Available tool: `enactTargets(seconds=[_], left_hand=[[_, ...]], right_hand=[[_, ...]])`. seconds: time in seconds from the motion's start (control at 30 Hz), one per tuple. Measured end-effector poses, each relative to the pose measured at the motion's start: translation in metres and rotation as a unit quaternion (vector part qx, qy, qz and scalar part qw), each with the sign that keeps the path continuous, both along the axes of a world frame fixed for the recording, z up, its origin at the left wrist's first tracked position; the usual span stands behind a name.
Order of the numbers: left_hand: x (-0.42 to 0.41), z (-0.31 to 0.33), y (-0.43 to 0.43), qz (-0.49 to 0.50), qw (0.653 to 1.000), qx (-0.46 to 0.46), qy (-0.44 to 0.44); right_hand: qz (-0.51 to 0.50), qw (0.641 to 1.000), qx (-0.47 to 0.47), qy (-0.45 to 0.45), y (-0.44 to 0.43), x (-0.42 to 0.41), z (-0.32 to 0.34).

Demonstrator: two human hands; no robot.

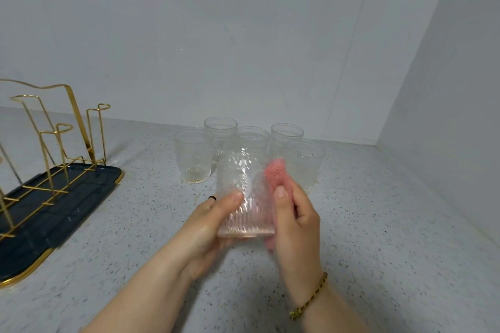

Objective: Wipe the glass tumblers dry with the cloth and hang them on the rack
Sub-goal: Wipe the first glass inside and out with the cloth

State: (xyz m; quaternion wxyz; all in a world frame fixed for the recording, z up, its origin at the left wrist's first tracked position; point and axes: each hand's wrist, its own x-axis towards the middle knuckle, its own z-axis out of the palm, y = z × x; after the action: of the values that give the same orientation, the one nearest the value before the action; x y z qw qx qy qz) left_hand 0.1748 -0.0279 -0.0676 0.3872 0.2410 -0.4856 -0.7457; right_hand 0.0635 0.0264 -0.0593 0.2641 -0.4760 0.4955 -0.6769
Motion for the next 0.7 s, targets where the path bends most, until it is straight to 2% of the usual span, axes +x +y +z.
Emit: enactTargets(seconds=[0.1, 0.23, 0.3, 0.4, 0.5, 0.6, 0.7], left_hand=[[0.003, 0.002, -0.008, 0.041, 0.998, 0.025, 0.031], [0.001, -0.002, -0.008, 0.053, 0.997, 0.013, -0.057], [-0.002, -0.002, -0.003, 0.025, 0.998, 0.015, -0.06], [-0.002, -0.005, -0.003, -0.01, 0.999, 0.019, -0.024], [-0.001, -0.003, -0.003, -0.031, 0.998, 0.026, 0.04], [-0.002, 0.001, -0.001, -0.01, 0.995, 0.045, 0.087], [-0.003, 0.0, 0.001, 0.049, 0.998, 0.021, 0.018]], right_hand=[[0.008, 0.999, -0.003, 0.032, 0.002, 0.013, -0.008], [-0.023, 0.991, -0.032, 0.129, 0.0, 0.022, -0.012], [-0.04, 0.989, -0.037, 0.139, -0.002, 0.014, -0.008], [-0.05, 0.993, -0.03, 0.098, -0.002, 0.004, -0.002], [-0.007, 1.0, 0.009, 0.019, -0.003, 0.004, -0.007], [0.024, 0.997, 0.043, -0.065, 0.001, 0.011, -0.005], [0.036, 0.989, 0.065, -0.132, 0.002, 0.01, -0.004]])
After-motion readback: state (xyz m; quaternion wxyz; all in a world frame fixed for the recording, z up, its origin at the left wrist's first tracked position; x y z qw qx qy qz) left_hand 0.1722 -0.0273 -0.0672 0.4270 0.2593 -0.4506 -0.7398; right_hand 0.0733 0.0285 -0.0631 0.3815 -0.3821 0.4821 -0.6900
